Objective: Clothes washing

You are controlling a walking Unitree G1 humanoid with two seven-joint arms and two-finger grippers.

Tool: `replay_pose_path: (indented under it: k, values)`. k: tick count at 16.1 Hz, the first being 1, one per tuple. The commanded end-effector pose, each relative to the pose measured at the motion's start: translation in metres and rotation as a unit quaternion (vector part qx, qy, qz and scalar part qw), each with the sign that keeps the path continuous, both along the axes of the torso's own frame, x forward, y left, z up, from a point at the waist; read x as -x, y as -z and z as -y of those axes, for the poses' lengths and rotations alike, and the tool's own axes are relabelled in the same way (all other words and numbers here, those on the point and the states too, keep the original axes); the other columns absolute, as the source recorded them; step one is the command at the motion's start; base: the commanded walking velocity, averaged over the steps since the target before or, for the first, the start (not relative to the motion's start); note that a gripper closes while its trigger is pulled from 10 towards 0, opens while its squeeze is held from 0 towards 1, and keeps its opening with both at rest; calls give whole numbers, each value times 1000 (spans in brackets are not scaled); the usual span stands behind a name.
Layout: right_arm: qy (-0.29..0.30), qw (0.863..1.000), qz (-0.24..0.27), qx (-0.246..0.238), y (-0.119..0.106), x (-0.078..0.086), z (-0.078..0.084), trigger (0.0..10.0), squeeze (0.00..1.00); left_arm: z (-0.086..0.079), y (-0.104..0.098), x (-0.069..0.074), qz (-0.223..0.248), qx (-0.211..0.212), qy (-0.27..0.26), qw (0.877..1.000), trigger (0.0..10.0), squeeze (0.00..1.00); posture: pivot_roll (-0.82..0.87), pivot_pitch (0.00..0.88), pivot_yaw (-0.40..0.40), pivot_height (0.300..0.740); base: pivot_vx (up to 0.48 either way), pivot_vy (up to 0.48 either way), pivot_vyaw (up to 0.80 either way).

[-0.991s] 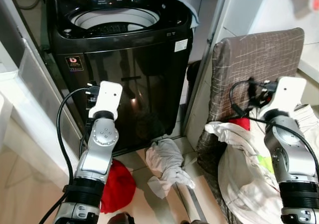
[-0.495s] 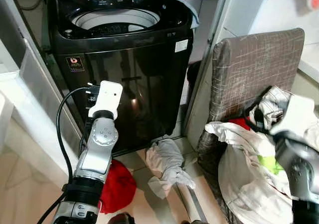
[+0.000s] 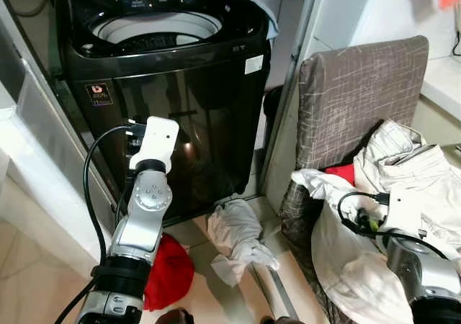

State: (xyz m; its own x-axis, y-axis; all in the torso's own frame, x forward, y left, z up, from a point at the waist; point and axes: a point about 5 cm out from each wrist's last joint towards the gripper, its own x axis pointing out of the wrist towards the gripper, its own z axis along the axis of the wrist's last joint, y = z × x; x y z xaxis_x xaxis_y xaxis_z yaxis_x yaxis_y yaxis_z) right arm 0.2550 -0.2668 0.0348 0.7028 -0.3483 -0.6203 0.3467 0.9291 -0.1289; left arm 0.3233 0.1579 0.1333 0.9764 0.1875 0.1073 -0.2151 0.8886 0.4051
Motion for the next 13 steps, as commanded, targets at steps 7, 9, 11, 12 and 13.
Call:
replay_pose_path:
  k: [7, 9, 11, 12, 13]
  values:
    - [-1, 998, -26, -60, 30, -21, -17, 0, 0, -7, -10, -4, 13, -8, -8, 1000, 10000, 0, -72, 26, 0, 740, 0, 0, 0]
    - [-15, 998, -16, -59, 28, -27, -22, 0, 0, -8, -10, -3, 13, -9, -10, 1000, 10000, 0, -70, 25, -1, 740, 0, 0, 0]
    - [-36, 998, -1, -51, 24, -34, -27, 0, 0, -9, -10, -2, 14, -9, -10, 1000, 10000, 0, -63, 30, -7, 740, 0, 0, 0]
    - [-49, 998, 12, -40, 20, -39, -30, 0, 0, -9, -10, -2, 14, -9, -10, 1000, 10000, 0, -62, 32, -7, 740, 0, 0, 0]
    - [-66, 997, 29, -37, 14, -46, -36, 0, 0, -8, -9, -2, 13, -11, -8, 1000, 10000, 0, -61, 33, -6, 740, 0, 0, 0]
